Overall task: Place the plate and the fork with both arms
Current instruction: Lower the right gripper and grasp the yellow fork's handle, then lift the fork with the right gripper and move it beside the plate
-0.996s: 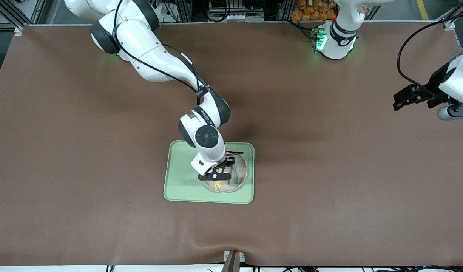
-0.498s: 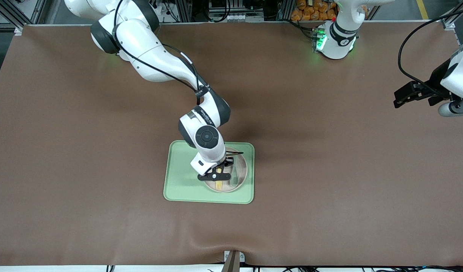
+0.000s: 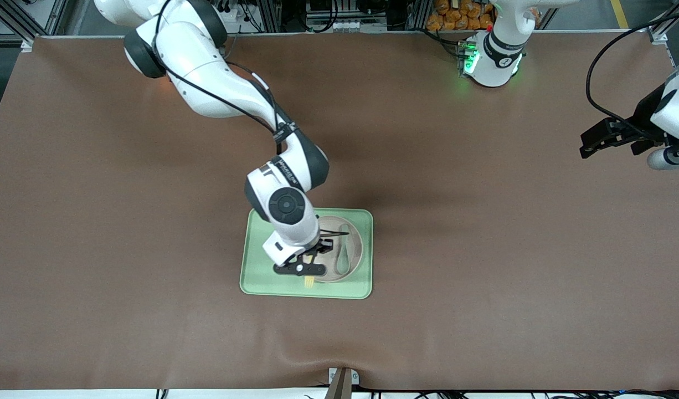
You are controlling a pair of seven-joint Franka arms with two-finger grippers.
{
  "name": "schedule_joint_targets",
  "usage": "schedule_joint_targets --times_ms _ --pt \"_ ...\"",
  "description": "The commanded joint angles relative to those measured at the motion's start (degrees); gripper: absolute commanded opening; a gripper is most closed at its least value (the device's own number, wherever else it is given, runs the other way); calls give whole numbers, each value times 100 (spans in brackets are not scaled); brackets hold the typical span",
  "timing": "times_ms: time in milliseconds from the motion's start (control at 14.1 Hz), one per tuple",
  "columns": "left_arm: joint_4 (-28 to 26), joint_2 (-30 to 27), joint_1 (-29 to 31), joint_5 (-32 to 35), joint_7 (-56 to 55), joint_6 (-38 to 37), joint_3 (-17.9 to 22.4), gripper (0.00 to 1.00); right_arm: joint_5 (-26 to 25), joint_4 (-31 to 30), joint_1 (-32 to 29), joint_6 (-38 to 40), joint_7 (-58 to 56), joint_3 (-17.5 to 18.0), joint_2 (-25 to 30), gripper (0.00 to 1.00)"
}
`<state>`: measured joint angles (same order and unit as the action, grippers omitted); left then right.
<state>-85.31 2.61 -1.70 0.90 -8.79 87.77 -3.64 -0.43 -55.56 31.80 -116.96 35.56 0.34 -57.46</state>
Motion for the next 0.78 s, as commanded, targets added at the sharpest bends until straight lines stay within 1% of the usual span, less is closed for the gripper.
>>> schedule_joint_targets --times_ms 0,213,356,569,711 --pt "23 -155 73 -90 62 -85 12 100 -9 -78 -357 129 -347 80 183 0" --pt "14 -155 144 -81 88 -85 21 100 -1 -560 -604 331 -549 106 498 0" --pt "14 -155 144 -81 106 -129 21 100 -18 -1051 -797 218 -620 281 727 0" --pt "6 -155 126 -55 88 -155 -14 100 -123 -1746 -798 -107 -646 309 965 0" --pt "14 -173 126 -20 88 -243 -32 100 -150 -2308 -789 -528 -682 309 1166 0"
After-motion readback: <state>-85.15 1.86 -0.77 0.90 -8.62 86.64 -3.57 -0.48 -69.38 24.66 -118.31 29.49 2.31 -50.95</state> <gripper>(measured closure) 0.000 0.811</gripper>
